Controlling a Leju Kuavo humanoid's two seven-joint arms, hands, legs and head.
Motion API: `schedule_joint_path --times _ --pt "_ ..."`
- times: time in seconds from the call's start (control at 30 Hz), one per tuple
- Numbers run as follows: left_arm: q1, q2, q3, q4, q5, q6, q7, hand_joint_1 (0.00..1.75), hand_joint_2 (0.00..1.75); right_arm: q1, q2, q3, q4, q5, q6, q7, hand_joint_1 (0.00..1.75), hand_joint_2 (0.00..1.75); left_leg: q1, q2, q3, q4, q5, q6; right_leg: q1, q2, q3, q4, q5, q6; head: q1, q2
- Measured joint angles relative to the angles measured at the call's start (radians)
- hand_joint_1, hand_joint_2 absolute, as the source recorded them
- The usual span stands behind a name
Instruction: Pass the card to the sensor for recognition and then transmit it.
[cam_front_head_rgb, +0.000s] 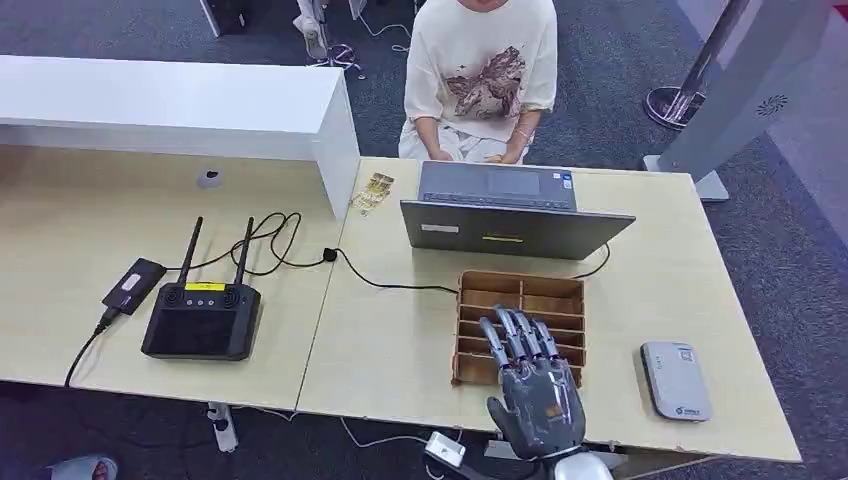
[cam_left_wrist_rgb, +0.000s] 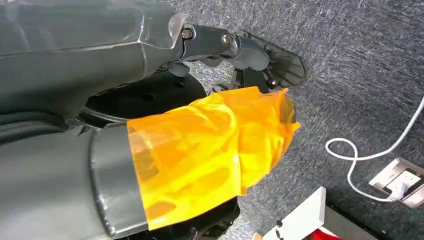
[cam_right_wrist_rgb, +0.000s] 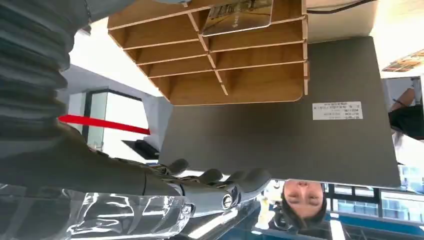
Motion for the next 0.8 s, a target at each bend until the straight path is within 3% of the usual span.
schedule_joint_path --times 0.8 --pt "0.0 0.0 0.006 0.0 0.016 0.0 0.0 0.0 0.0 0.011 0.014 -0.03 0.0 0.0 0.021 -0.031 0.0 1.75 0.0 0.0 0.0 0.0 0.0 0.0 0.0 0.0 0.0 0.0 0.0 0.0 0.0 0.0"
